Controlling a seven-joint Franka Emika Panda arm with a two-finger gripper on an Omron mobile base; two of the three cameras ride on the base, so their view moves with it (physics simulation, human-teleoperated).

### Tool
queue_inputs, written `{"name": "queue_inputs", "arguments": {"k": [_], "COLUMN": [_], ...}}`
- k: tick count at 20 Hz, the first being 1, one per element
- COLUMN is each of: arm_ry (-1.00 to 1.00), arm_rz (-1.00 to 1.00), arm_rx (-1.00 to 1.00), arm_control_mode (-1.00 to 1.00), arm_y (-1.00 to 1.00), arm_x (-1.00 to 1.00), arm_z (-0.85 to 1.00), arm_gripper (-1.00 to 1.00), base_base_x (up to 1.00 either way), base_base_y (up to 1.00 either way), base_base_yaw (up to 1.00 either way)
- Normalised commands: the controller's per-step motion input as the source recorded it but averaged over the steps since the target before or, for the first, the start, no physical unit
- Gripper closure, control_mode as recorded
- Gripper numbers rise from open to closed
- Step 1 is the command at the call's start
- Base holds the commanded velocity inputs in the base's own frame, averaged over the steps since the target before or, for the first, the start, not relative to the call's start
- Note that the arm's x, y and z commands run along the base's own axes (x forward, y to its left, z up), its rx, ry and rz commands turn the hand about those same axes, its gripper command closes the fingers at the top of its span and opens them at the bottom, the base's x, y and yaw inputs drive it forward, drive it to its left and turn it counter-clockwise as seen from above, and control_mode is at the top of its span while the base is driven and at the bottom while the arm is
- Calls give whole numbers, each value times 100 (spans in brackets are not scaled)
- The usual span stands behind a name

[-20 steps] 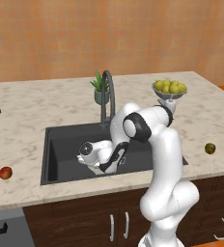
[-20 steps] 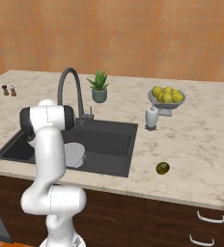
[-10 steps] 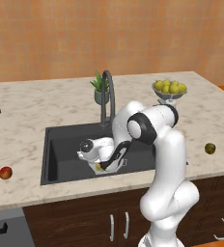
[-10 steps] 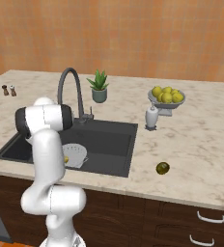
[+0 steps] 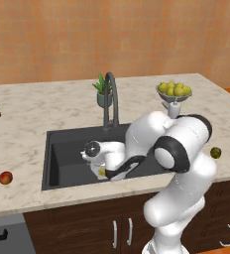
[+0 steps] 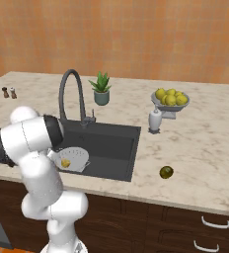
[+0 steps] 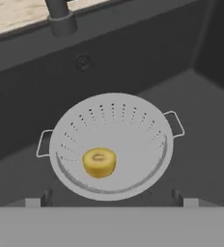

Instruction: Put the colander in the sink, put the kiwi, apple, kiwi in the colander, and turn on the sink faucet and pour water over the colander.

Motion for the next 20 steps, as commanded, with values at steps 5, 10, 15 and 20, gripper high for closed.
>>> {"name": "queue_inputs", "arguments": {"k": [5, 10, 15, 20], "arm_ry": [0, 0, 0, 0], "arm_rz": [4, 23, 22, 11], "arm_rx": [0, 4, 6, 8], "arm_control_mode": [-100, -100, -100, -100], "arm_y": [0, -19, -42, -94], "arm_x": [-63, -57, -85, -84], "arm_z": [100, 93, 97, 79], "arm_gripper": [-100, -100, -100, -100], "base_base_x": [0, 0, 0, 0], "base_base_y": [0, 0, 0, 0], "base_base_yaw": [0, 0, 0, 0]}}
